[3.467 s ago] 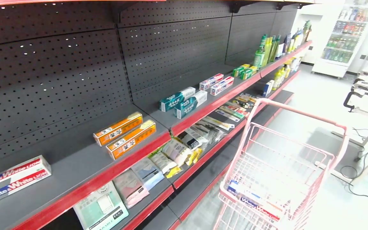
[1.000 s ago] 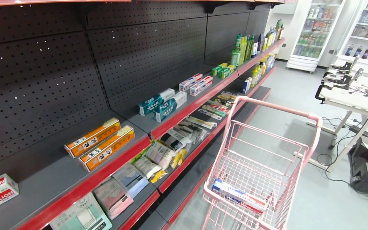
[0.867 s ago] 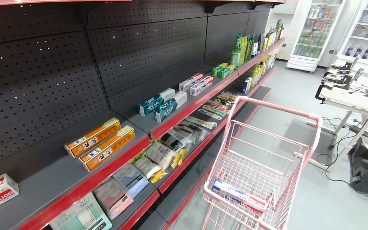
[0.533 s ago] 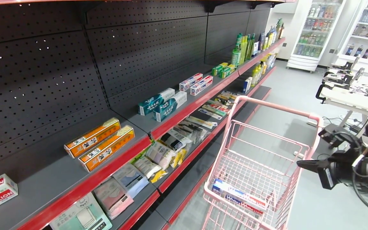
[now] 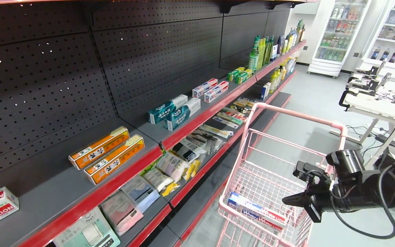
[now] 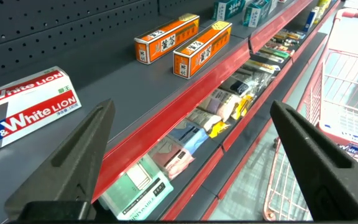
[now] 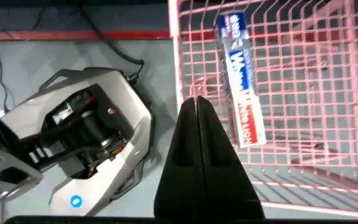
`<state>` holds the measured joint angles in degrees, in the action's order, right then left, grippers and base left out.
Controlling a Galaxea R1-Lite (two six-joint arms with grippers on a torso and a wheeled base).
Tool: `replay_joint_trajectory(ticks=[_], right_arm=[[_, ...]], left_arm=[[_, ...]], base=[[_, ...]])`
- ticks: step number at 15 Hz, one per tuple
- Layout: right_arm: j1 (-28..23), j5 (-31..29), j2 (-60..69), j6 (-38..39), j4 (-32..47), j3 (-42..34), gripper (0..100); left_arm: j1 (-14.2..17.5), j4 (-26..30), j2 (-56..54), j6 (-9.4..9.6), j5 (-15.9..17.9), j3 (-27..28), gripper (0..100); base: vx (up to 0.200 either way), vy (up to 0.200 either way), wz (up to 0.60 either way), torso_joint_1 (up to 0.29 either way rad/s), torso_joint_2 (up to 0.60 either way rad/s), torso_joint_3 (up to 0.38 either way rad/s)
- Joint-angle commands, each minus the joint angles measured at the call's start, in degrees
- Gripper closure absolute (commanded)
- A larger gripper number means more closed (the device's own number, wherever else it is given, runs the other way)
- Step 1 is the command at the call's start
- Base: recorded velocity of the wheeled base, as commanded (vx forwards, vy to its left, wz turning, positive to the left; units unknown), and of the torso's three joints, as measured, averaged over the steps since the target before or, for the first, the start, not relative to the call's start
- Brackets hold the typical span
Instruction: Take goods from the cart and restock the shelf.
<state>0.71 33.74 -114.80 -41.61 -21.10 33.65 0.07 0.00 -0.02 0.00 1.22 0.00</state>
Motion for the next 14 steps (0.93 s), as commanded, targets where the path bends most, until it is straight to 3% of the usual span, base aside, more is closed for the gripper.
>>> replay_joint_trajectory(ticks=[1,8,9,14], right_arm=[[-0.53,0.09,-2.18,0.21,0.01,-1.13,100],[-0.44,1.59,-3.94,-0.58,-0.08,-0.42,100],[0.08,1.85,-4.29,-0.23,-0.08,0.28,0],[2.63,-5.88,-7.46,1.70,-0.26,1.07,0]], left_arm=[[0.01,0.00,0.02,0.00,0.01,0.00,0],[0.01,0.00,0.02,0.00,0.01,0.00,0],[0.01,0.00,0.02,0.00,0.01,0.00,0],[0.01,0.00,0.02,0.00,0.01,0.00,0]], base=[[0.000,0.000,0.00,0.000,0.00,0.000],[0.000,0.000,0.00,0.000,0.00,0.000],[0.000,0.000,0.00,0.000,0.00,0.000],[0.000,0.000,0.00,0.000,0.00,0.000]])
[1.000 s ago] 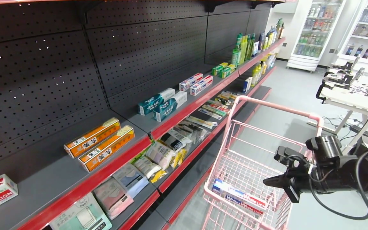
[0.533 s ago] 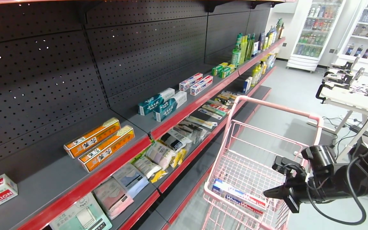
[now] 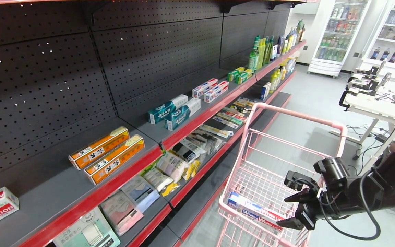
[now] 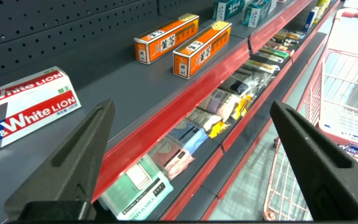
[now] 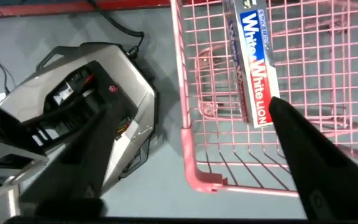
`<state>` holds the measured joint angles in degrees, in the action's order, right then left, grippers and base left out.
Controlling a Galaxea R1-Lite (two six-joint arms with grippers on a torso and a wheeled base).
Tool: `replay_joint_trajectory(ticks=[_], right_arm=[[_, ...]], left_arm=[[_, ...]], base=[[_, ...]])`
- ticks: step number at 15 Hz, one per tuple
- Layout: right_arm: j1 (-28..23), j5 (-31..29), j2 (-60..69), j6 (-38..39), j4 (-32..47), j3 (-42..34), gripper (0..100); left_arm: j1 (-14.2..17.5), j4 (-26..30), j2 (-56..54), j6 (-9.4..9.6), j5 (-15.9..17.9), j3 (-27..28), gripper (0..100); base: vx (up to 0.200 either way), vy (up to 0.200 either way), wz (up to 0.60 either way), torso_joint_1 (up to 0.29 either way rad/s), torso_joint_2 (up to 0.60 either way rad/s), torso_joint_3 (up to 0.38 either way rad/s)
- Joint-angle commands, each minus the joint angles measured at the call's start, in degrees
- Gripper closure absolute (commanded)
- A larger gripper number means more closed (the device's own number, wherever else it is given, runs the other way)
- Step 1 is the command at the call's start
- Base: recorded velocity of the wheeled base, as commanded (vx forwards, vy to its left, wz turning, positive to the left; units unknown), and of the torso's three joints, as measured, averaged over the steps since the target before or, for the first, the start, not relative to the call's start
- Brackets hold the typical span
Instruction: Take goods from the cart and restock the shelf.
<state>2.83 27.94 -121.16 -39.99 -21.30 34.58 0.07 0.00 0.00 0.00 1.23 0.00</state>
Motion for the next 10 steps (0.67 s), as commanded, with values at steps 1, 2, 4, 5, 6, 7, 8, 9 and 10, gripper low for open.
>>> replay_joint_trajectory(ticks=[1,2,4,5,6,7,8,9,10], right_arm=[[0.51,-0.08,-1.09,0.52,-0.06,0.22,0],[0.60,-0.08,-1.09,0.87,-0.06,0.57,0],[0.42,-0.08,-1.09,0.79,-0.06,1.01,0],[0.42,-0.08,-1.09,0.61,-0.06,1.27,0],[0.42,-0.08,-1.09,0.61,-0.06,1.36,0],[0.42,-0.08,-1.18,0.79,-0.06,1.36,0],[0.42,-0.08,-1.45,0.87,-0.06,1.36,0],[0.42,-0.17,-1.71,0.87,-0.06,1.27,0],[0.34,-0.08,-1.80,0.79,-0.06,1.27,0]], left_arm=[[0.01,0.00,0.00,0.00,0.00,0.00,0],[0.01,0.00,0.00,0.00,0.00,0.00,0],[0.01,0.00,0.00,0.00,0.00,0.00,0],[0.01,0.00,0.00,0.00,0.00,0.00,0],[0.01,0.00,0.00,0.00,0.00,0.00,0],[0.01,0.00,0.00,0.00,0.00,0.00,0],[0.01,0.00,0.00,0.00,0.00,0.00,0],[0.01,0.00,0.00,0.00,0.00,0.00,0],[0.01,0.00,0.00,0.00,0.00,0.00,0]], base=[[0.000,0.000,0.00,0.000,0.00,0.000],[0.000,0.000,0.00,0.000,0.00,0.000],[0.000,0.000,0.00,0.000,0.00,0.000],[0.000,0.000,0.00,0.000,0.00,0.000],[0.000,0.000,0.00,0.000,0.00,0.000],[0.000,0.000,0.00,0.000,0.00,0.000],[0.000,0.000,0.00,0.000,0.00,0.000],[0.000,0.000,0.00,0.000,0.00,0.000],[0.000,0.000,0.00,-0.124,0.25,0.149]])
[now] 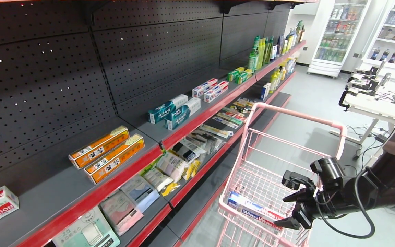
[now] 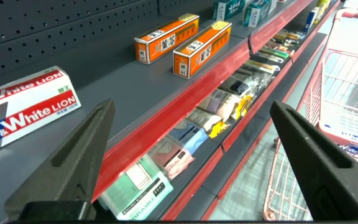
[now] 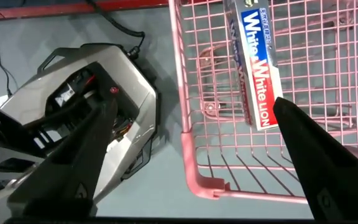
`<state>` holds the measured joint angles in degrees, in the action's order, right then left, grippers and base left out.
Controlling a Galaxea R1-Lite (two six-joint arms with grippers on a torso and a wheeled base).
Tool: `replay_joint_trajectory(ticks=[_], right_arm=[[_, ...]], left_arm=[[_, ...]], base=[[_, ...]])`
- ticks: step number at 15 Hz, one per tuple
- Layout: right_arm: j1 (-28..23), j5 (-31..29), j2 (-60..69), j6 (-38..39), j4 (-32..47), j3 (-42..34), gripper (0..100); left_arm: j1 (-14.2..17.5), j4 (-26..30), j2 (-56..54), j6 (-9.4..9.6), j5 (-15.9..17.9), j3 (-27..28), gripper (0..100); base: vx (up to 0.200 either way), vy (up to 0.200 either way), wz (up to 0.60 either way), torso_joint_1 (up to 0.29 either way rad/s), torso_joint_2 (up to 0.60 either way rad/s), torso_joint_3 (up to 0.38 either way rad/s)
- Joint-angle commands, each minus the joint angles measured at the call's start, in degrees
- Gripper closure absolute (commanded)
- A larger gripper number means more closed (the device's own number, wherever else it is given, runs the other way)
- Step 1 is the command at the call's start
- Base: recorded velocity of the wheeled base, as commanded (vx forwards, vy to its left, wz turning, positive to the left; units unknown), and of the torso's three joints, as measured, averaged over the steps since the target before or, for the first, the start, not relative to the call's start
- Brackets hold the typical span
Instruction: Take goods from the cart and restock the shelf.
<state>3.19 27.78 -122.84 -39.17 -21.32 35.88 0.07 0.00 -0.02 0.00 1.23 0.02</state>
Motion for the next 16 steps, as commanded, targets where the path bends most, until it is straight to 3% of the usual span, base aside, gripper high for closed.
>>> replay_joint_trajectory(ticks=[1,16], right_arm=[[-0.03,-0.01,-0.11,-0.03,-0.04,-0.02,0],[-1.96,-0.01,-0.11,-0.38,-0.04,1.65,0]], left_arm=[[0.01,0.00,0.02,0.00,0.00,-0.02,0],[0.01,0.00,0.02,0.00,0.00,-0.02,0]], base=[[0.000,0.000,0.00,-0.149,0.32,0.168],[0.000,0.000,0.00,-0.156,0.34,0.184]])
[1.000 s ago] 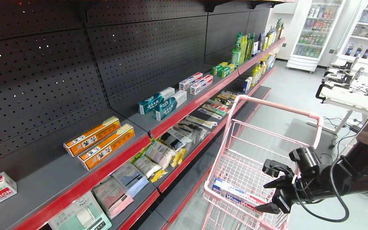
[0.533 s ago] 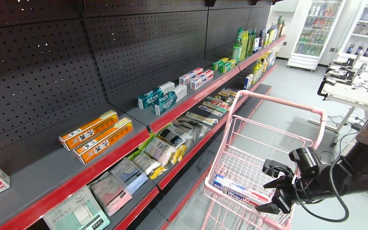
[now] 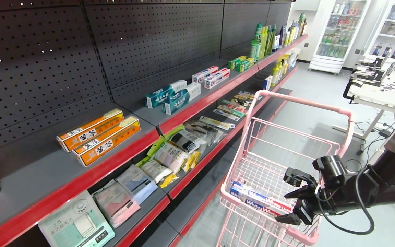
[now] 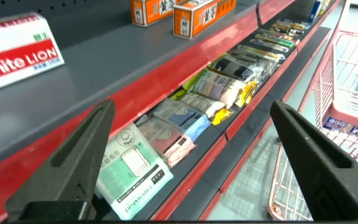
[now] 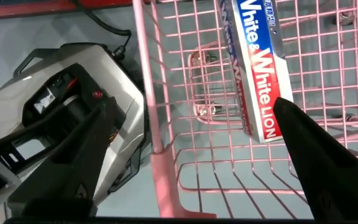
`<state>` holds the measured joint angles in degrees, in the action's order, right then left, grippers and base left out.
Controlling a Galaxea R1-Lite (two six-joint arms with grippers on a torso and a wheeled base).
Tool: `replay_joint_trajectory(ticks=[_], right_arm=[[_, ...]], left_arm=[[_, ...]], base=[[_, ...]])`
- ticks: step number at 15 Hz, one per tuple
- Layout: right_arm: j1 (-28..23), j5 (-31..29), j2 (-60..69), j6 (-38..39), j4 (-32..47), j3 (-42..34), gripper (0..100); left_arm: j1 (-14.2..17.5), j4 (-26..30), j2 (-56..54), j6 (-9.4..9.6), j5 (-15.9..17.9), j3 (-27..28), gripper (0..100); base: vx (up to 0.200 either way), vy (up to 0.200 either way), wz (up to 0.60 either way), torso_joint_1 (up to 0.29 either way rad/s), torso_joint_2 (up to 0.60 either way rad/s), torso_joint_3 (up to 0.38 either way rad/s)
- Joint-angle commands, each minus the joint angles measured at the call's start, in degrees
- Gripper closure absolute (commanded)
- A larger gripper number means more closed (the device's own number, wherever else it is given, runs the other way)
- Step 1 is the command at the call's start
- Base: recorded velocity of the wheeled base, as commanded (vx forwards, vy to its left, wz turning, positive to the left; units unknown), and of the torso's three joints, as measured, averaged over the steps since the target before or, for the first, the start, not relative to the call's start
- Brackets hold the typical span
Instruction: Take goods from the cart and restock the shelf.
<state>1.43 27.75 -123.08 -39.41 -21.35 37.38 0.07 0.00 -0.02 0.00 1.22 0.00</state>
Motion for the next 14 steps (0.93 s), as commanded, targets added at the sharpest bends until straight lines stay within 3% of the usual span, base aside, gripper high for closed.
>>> replay_joint_trajectory(ticks=[1,10,14], right_arm=[[-0.72,-0.06,0.12,0.21,-0.01,0.59,0],[-4.06,0.03,0.12,-0.31,-0.01,4.11,0],[-4.85,1.17,-2.96,-0.75,0.16,11.32,0]], left_arm=[[0.01,0.00,0.02,0.00,0.01,0.00,0],[0.01,0.00,0.02,0.00,0.01,0.00,0],[0.01,0.00,0.02,0.00,0.01,0.00,0]], base=[[0.000,0.000,0.00,-0.163,0.37,0.203],[0.000,0.000,0.00,-0.207,0.47,0.265],[0.000,0.000,0.00,-0.071,0.17,0.095]])
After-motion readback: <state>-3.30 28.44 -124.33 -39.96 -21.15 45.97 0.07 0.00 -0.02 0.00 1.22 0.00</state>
